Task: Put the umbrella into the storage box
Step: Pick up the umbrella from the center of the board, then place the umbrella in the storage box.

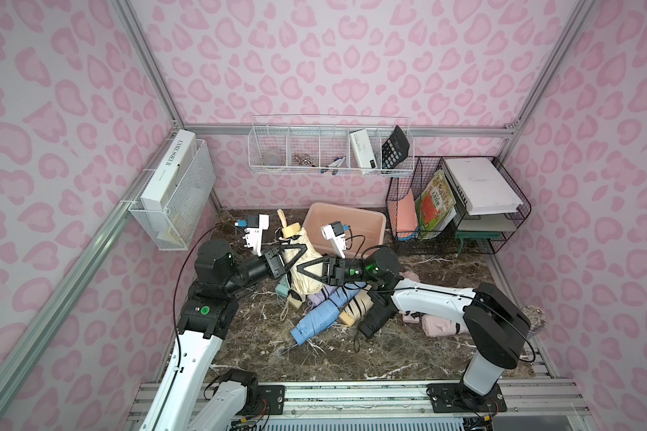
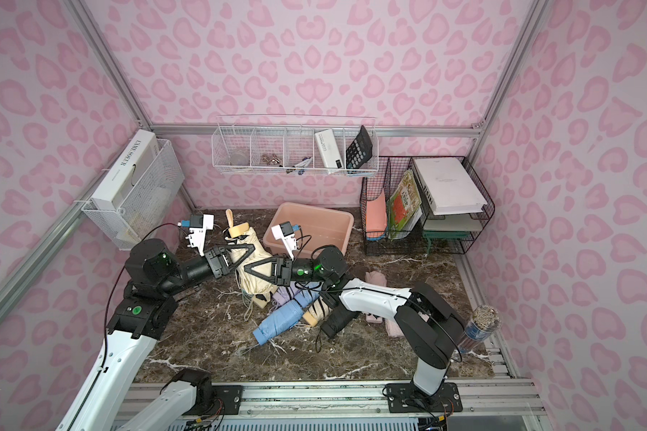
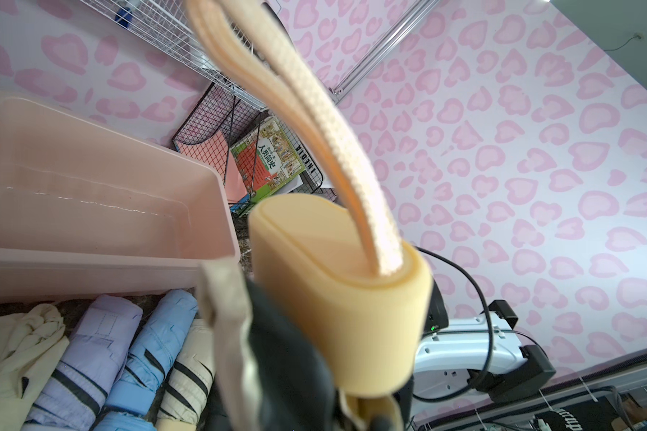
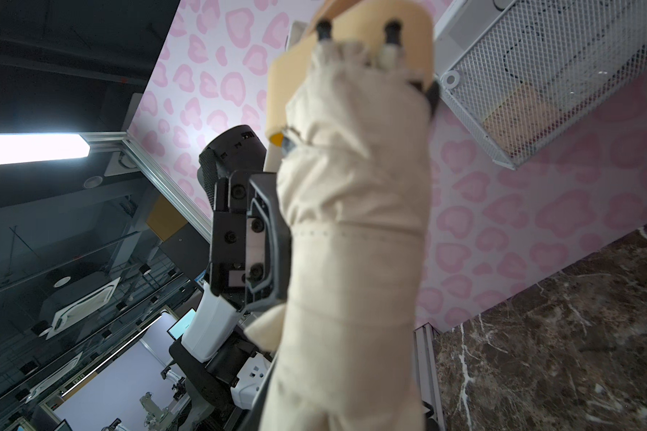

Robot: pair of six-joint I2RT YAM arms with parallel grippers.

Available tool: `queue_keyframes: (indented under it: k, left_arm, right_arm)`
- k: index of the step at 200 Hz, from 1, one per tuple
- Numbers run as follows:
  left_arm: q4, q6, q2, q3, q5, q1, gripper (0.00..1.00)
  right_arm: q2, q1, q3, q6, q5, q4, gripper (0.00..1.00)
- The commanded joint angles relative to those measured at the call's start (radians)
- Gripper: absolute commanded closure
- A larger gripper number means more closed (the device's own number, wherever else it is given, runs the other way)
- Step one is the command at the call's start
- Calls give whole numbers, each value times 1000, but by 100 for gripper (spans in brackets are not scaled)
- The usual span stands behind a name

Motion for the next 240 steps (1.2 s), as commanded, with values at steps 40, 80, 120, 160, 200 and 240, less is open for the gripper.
queue_keyframes:
  k: [40, 80, 120, 160, 200, 240]
  left_arm:
    - [-132, 142, 52, 79, -105, -1, 100]
    - [-241, 190, 138, 150, -230, -3, 100]
    - [-335, 265, 241, 246, -329, -25, 100]
    - [-387, 316, 348, 331, -411, -68, 100]
    - [-413, 345, 451, 420, -492, -110, 100]
    - [-415, 361, 539, 504, -536, -139, 100]
  right_arm:
    - [-147, -58, -129, -220, 199, -172, 29]
    - [-299, -149, -164, -430, 451, -627, 34]
    - [-297, -205, 44, -525, 906, -1277, 38]
    - [-161, -252, 235, -570, 1074, -1554, 34]
    - [-36, -290, 359, -541, 1126, -1643, 34]
    - [80, -333, 455, -540, 1093, -1685, 39]
